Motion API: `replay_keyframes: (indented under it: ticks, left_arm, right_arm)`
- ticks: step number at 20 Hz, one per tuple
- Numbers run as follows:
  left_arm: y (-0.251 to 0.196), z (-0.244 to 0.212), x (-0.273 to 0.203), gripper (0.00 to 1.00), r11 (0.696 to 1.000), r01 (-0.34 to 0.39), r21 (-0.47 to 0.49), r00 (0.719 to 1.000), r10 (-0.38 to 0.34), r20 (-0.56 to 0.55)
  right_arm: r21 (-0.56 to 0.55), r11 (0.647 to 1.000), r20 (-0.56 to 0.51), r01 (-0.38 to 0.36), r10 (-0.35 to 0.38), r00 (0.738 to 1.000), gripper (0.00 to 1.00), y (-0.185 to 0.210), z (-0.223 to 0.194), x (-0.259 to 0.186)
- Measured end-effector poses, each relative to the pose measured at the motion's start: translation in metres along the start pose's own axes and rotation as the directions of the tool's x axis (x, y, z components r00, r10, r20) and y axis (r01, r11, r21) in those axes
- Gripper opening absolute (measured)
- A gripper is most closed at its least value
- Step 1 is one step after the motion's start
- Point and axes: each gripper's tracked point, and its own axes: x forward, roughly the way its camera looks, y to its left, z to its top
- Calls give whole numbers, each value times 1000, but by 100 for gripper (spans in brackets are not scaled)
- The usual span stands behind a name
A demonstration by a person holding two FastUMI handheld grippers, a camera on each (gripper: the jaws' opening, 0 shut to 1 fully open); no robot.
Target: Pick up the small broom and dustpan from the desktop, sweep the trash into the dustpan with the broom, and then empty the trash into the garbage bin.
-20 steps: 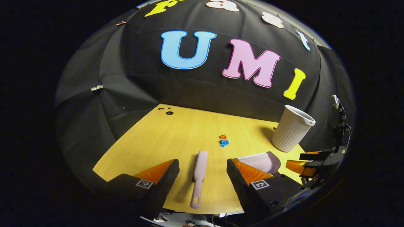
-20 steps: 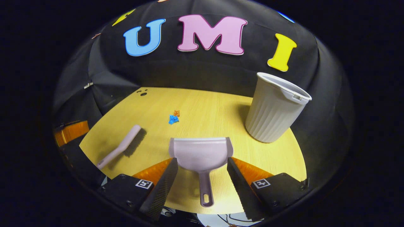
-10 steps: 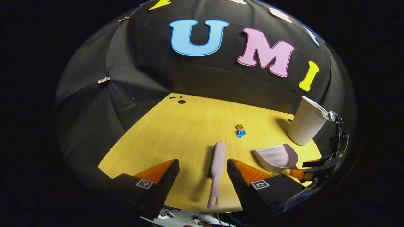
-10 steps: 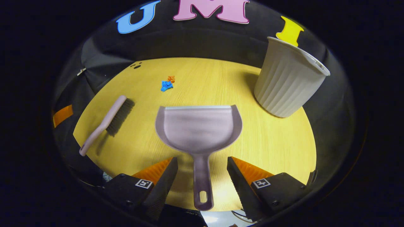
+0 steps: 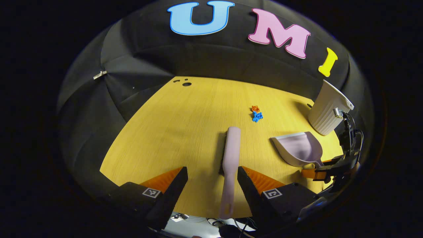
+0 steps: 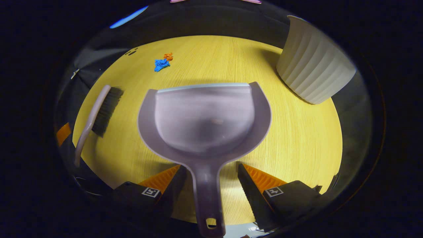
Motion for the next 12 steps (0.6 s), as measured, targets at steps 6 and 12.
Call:
replay_keyframes:
  ticks: [6,12]
  left_arm:
    - [-15,-32,24,96,998,56,21,983,-51,-177]
    - [-26,-45,52,96,995,93,47,953,-76,-294]
  right_arm:
    - [-25,1000,-5,-11,11,1000,73,10,10,4]
    - [-21,999,-38,-41,40,998,38,10,9,2]
